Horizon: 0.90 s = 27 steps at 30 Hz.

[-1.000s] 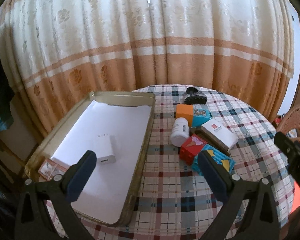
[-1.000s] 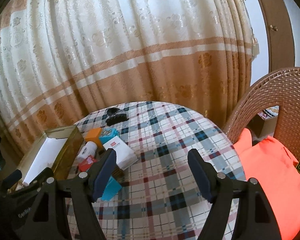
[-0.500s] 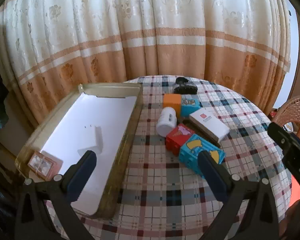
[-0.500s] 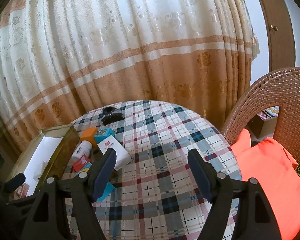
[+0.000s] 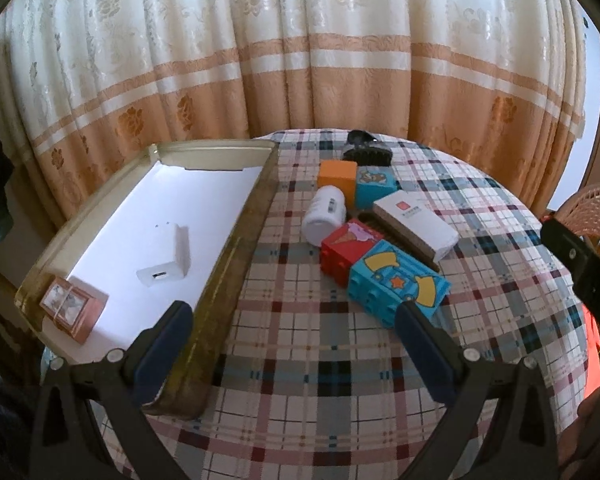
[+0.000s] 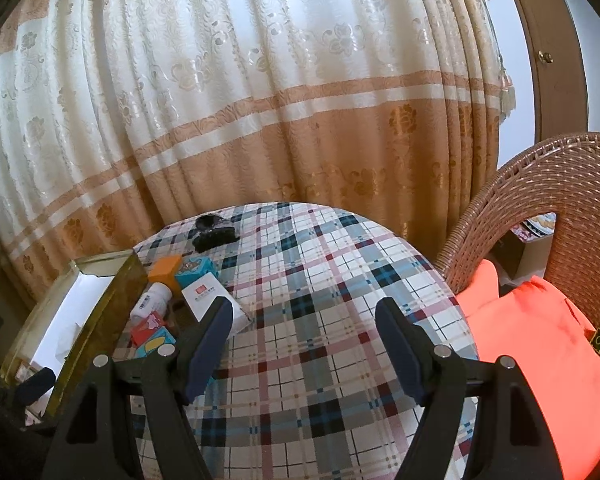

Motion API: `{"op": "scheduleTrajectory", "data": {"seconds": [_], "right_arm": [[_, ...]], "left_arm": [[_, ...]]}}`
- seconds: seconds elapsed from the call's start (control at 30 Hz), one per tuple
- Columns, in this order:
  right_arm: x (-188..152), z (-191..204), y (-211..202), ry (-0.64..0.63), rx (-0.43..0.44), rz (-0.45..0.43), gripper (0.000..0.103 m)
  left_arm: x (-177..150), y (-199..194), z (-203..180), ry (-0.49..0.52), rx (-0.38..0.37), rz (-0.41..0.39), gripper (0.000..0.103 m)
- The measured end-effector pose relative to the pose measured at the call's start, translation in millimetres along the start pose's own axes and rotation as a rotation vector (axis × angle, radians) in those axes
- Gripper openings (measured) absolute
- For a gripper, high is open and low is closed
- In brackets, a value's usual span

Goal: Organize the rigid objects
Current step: 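Withdraw both open grippers from the tray back over the table, then grasp the blue toy block with the left gripper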

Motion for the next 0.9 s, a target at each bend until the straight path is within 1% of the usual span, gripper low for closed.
{"op": "scheduleTrajectory", "data": {"seconds": [0.13,0.23,0.3,0.4,0.5,0.63,0.67,0.7,0.77,0.9], "right_arm": [[1.7,-1.4,-1.0,-0.003,-0.010,-0.016,0.076],[3.0,-5.4,-4.3,0.001,-0.027,-0.031,0.076],[4.0,-10.2,-6.2,0.011,-0.043,-0.041,0.076],[4.8,-16.3,-7.2,0.034,-0.039,-0.044,0.076],[5.1,-17.2,-8.6,0.037,-0.034,-0.050,0.076],[5.0,-16.7,-9.4,0.034,-0.032,-0.054,0.076],[5.0,-16.6,-9.3,0.035,-0.029,-0.053,0.076],[4.7,-17.1,-8.8,0.038,-0.024,-0.050,0.076],[4.1,-19.5,-6.9,0.052,-0.017,-0.040,0.076],[2.8,-24.4,-4.1,0.076,-0.011,-0.026,0.076]], "left_arm": [[-1.4,4.4,-6.4,-0.005,-0.017,0.026,0.102],[0.7,5.9,-13.1,-0.005,-0.027,0.028,0.102],[2.9,7.4,-18.2,-0.023,-0.042,0.035,0.102],[6.2,12.4,-24.5,-0.054,-0.046,0.043,0.102],[10.8,21.9,-31.2,-0.093,-0.057,0.071,0.099],[16.0,38.8,-41.1,-0.125,-0.054,0.117,0.100],[18.2,41.9,-42.7,-0.146,-0.063,0.116,0.099],[18.8,45.2,-44.0,-0.157,-0.060,0.130,0.099],[19.9,57.4,-49.5,-0.174,-0.066,0.194,0.099],[14.1,71.6,-57.3,-0.196,-0.080,0.258,0.098]]}}
Point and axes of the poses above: each gripper's, at about its wrist camera, not at the fingertips, and y roughly the way its jaws point, z to its left, x to its top, the point moved 4 cm from there along y, roughly the way its jaws point
